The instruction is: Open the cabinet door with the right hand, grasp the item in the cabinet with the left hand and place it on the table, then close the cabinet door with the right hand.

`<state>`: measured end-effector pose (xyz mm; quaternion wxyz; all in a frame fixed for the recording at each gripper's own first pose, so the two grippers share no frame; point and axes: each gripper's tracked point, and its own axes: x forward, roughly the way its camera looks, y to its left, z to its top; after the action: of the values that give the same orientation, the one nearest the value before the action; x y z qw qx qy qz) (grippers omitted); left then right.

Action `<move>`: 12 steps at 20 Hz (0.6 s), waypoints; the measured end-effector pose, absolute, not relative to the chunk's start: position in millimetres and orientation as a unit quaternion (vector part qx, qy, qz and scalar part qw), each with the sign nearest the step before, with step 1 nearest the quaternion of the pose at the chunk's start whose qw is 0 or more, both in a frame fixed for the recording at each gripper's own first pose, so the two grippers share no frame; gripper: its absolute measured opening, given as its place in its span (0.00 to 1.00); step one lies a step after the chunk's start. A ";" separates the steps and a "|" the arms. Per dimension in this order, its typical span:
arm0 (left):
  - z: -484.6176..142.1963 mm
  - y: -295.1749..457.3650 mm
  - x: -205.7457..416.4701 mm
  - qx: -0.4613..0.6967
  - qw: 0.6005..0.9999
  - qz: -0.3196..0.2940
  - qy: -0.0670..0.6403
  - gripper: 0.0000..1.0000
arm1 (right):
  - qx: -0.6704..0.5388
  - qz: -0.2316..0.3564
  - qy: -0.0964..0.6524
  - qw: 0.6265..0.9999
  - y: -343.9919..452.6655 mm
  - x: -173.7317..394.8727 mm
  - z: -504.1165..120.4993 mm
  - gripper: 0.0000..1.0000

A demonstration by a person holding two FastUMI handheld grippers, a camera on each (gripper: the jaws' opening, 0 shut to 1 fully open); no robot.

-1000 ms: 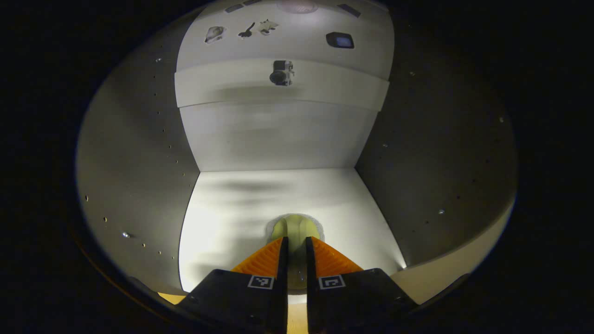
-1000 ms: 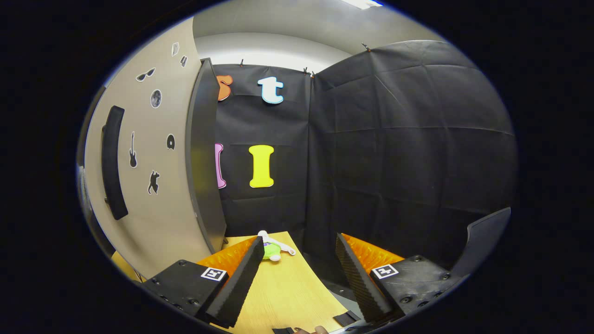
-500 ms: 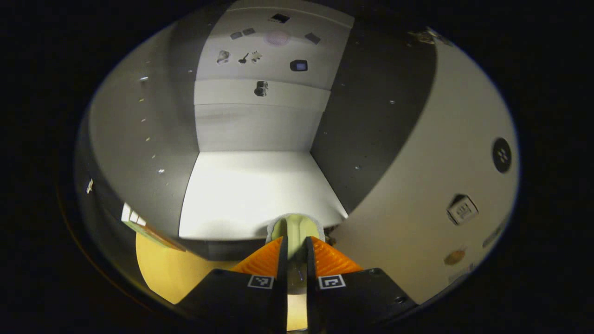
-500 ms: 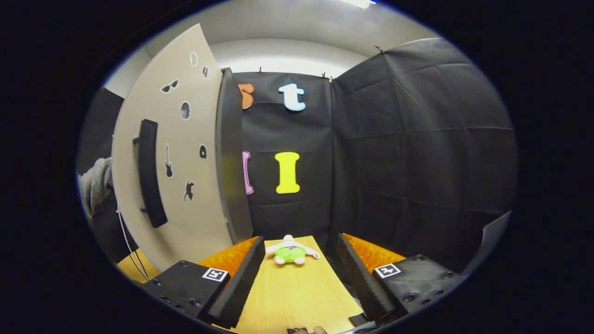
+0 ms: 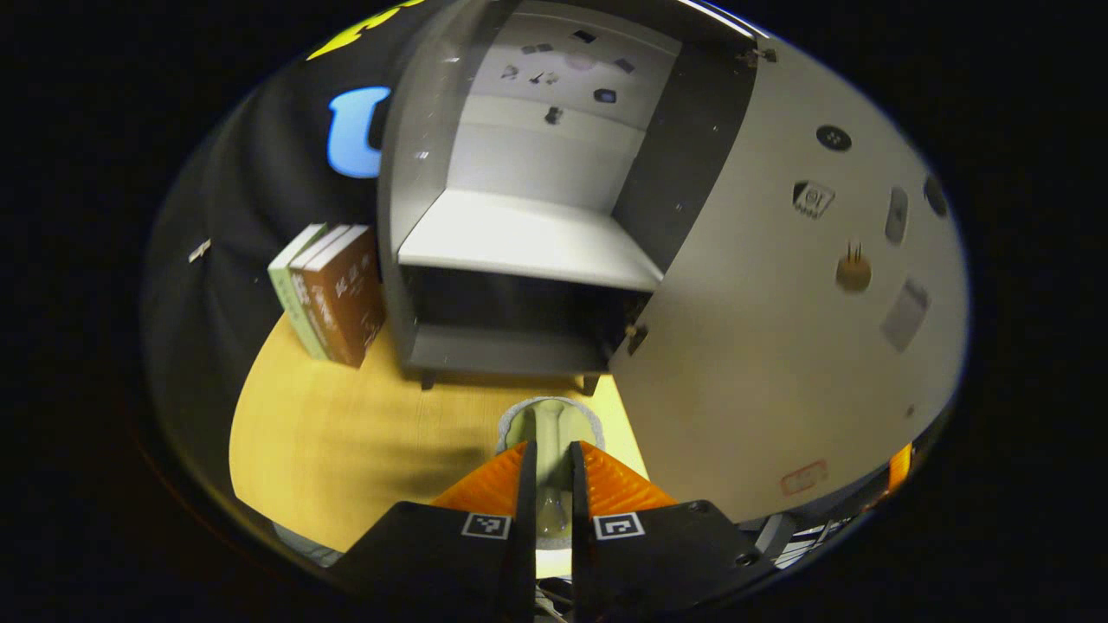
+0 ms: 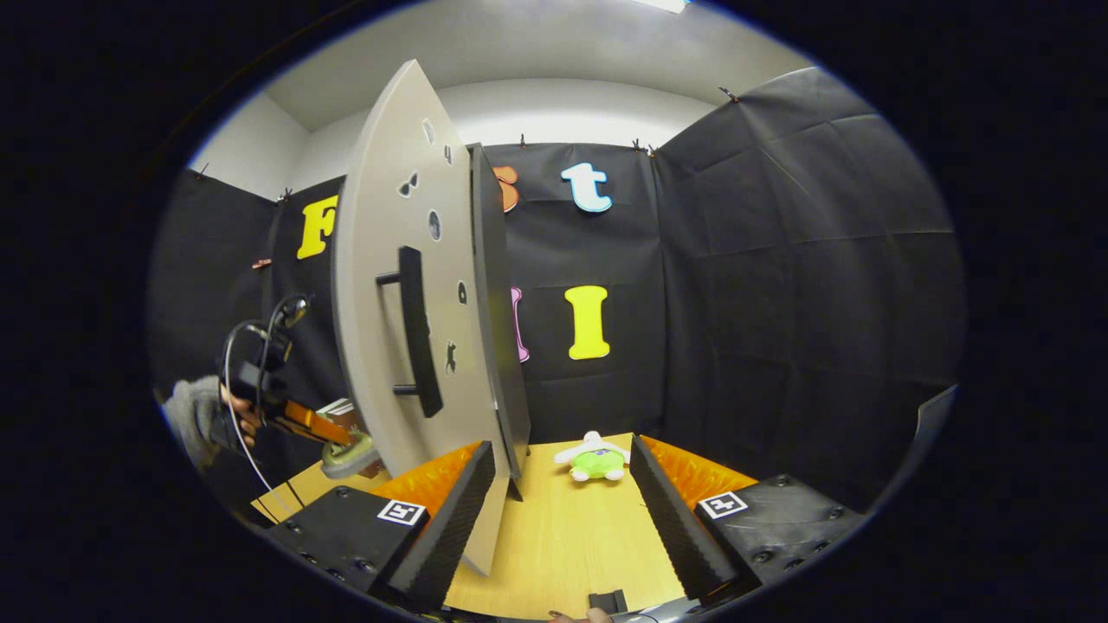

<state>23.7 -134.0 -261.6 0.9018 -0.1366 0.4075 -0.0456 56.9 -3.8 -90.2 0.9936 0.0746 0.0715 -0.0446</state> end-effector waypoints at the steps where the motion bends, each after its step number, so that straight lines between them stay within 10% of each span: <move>1: -277.6 -137.5 13.4 -0.137 0.900 -0.045 0.412 0.20 | 0.075 -0.045 0.070 0.994 -2.5 50.4 -87.5 0.98; 12: -444.4 -153.6 -42.3 -0.114 0.896 0.014 0.428 0.20 | 0.082 -0.022 0.105 0.991 0.1 53.6 -115.0 0.98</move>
<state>-42.3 -153.6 -444.4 0.8964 -0.1141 0.4280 0.0144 53.6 0.1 -115.0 0.9909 0.0819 0.1048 -0.0221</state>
